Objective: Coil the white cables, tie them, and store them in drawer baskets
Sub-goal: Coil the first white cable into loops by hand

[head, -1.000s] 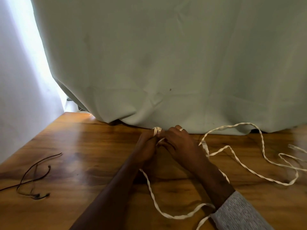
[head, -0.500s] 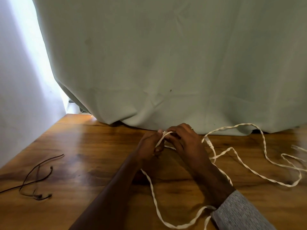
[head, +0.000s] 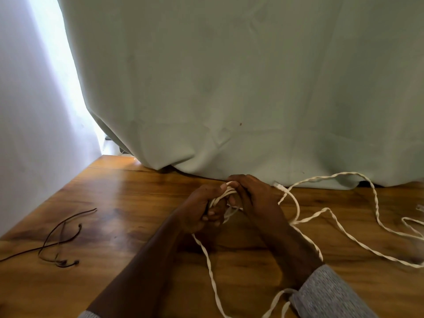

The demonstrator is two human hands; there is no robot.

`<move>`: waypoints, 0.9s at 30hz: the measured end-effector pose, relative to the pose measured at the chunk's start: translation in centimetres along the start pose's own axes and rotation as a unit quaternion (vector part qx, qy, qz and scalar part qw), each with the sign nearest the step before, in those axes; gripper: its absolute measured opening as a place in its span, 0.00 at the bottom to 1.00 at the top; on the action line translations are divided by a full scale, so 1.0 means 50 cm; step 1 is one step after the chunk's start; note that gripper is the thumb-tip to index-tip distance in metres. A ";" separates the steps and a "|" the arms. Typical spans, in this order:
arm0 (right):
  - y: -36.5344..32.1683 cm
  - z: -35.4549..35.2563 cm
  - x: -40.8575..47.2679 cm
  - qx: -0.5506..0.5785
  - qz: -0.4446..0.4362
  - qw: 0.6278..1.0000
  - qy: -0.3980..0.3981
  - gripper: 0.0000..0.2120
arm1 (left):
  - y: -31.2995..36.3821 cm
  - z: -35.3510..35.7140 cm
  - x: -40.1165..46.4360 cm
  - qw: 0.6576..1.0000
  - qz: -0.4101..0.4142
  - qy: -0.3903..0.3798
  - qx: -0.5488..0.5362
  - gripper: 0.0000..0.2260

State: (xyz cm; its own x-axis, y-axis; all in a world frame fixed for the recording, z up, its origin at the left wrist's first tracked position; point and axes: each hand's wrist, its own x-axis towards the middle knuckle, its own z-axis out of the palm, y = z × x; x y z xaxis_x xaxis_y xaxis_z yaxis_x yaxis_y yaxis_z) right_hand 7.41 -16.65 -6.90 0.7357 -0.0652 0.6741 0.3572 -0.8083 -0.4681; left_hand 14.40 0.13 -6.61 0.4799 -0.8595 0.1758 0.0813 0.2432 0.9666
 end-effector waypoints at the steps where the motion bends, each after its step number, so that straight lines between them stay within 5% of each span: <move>1: -0.001 0.001 0.002 0.013 0.008 1.000 -0.003 0.13 | 0.000 -0.004 0.000 1.000 -0.001 -0.003 -0.028 0.20; 11: -0.024 -0.014 0.000 0.181 0.073 0.980 -0.038 0.18 | 0.004 -0.012 0.003 0.962 0.008 -0.056 -0.269 0.15; 18: -0.059 0.002 0.004 0.379 0.199 0.898 -0.099 0.17 | 0.001 -0.024 0.004 0.938 0.050 -0.087 -0.331 0.16; 23: -0.061 0.005 0.006 0.535 0.328 0.764 -0.150 0.25 | -0.006 -0.037 0.004 0.940 0.045 -0.076 -0.330 0.15; 27: -0.063 0.005 0.008 0.548 0.324 0.763 -0.115 0.15 | -0.004 -0.038 0.002 0.946 0.046 -0.045 -0.317 0.15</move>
State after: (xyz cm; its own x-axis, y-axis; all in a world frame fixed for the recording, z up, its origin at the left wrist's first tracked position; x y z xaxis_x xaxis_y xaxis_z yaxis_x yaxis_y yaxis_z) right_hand 6.70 -13.98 -5.30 0.9985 -0.0378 0.0396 0.0500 0.3325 -0.9418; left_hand 16.11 0.85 -7.15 0.4366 -0.8492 0.2970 0.5645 0.5157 0.6445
